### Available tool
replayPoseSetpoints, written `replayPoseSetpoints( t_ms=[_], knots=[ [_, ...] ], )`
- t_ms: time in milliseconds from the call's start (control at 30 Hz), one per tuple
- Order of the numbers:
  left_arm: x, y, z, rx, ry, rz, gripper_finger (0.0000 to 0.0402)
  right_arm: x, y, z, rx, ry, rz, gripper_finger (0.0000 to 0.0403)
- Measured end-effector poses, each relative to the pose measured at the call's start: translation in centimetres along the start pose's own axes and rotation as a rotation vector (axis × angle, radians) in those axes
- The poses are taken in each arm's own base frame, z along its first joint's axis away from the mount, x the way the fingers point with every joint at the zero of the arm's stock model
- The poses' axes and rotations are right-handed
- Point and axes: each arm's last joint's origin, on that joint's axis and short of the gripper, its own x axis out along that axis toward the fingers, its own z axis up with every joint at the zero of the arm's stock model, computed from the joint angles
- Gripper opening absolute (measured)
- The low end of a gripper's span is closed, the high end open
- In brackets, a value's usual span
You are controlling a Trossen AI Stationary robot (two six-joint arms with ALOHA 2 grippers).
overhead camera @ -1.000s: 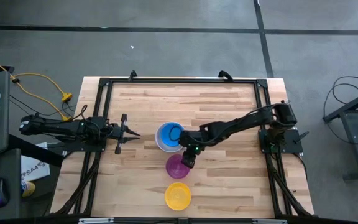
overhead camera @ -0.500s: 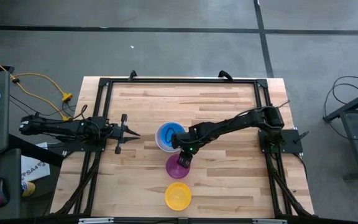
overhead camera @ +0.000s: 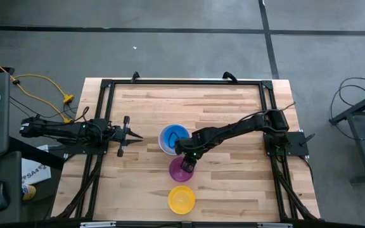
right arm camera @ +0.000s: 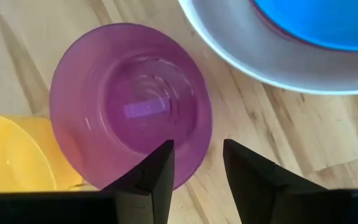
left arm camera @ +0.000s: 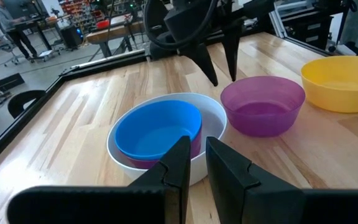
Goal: Nest bowls inside each other
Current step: Stack the purple bowl on the blue bowl
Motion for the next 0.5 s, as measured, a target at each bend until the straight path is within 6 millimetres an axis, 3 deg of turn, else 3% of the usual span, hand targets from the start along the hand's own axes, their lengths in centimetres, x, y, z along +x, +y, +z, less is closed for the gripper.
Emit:
replayPoseSetpoints(
  t_ms=[500],
  knots=[
    [0.00,0.00,0.01,0.000,-0.001,0.000,0.0051,0.71,-0.11,-0.10,-0.006,0.006,-0.029,0.0130]
  ],
)
